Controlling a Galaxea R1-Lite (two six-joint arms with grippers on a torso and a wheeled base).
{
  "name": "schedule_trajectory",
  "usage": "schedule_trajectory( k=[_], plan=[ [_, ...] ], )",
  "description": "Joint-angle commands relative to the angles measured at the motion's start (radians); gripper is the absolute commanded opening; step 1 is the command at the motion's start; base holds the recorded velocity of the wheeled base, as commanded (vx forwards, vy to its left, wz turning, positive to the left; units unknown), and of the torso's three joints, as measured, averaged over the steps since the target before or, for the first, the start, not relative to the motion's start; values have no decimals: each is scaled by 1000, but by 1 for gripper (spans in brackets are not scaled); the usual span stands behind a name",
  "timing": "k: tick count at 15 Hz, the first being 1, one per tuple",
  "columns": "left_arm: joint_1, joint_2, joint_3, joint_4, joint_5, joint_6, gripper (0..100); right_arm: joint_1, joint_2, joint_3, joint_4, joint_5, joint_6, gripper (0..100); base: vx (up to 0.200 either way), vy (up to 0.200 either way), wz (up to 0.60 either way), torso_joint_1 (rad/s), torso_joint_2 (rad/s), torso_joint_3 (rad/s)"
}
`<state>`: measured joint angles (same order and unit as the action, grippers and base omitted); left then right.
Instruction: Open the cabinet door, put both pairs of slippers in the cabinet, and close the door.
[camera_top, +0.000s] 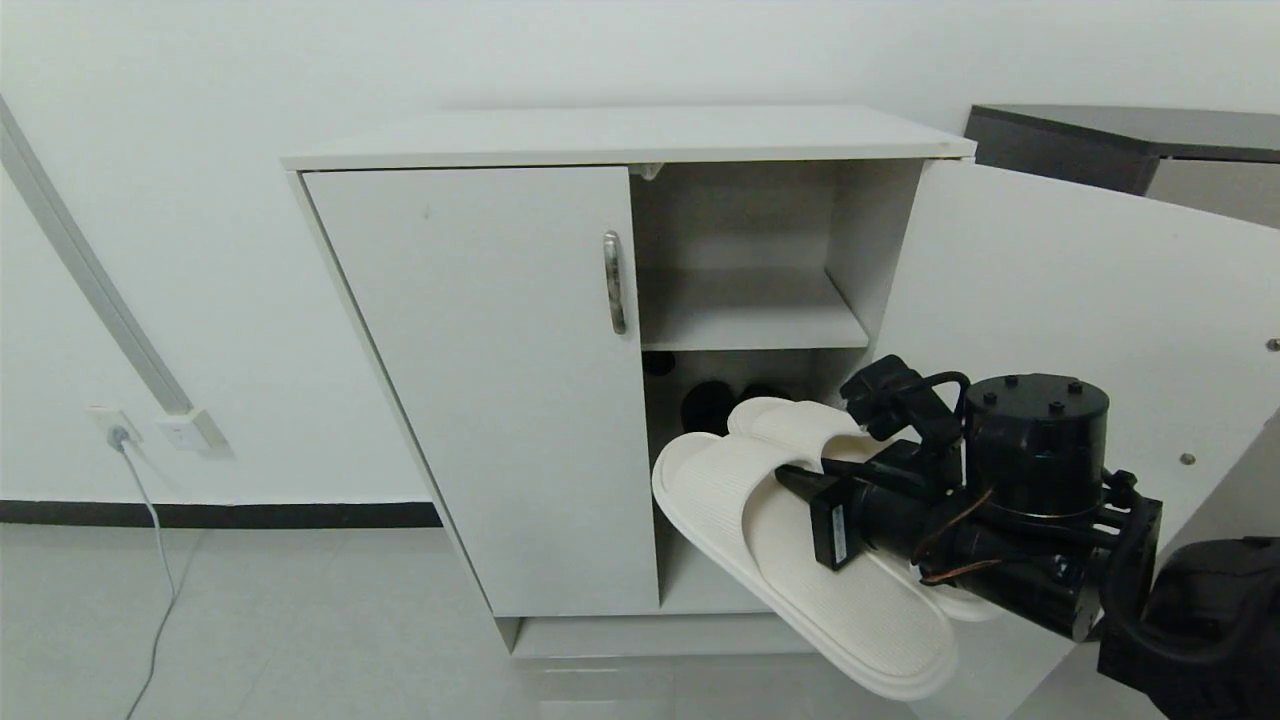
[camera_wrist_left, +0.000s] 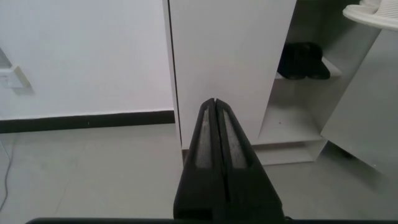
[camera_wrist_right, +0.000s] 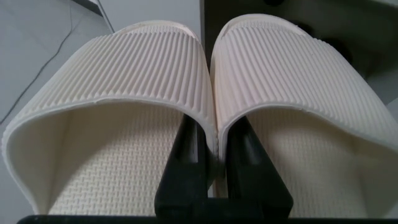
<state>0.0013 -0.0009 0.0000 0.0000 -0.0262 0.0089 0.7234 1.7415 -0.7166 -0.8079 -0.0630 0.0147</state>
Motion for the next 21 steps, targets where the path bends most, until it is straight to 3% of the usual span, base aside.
schedule_trajectory(
  k=[1, 17, 19, 21],
  plan=[
    [0, 1, 0, 0, 0, -1, 0, 1, 1, 0, -1, 0, -1, 0, 0, 0, 0, 2, 427, 432],
    [0, 1, 0, 0, 0, 0, 0, 1, 33, 8, -36, -1, -5, 0, 0, 0, 0, 0, 38, 36],
    [0, 1, 0, 0, 0, 0, 0, 19, 90, -15, -62, -83, -16, 0, 0, 0, 0, 0, 0, 0],
    [0, 1, 0, 0, 0, 0, 0, 88, 196, -161, -10, -370, 62, 0, 0, 0, 0, 0, 0, 0]
  ],
)
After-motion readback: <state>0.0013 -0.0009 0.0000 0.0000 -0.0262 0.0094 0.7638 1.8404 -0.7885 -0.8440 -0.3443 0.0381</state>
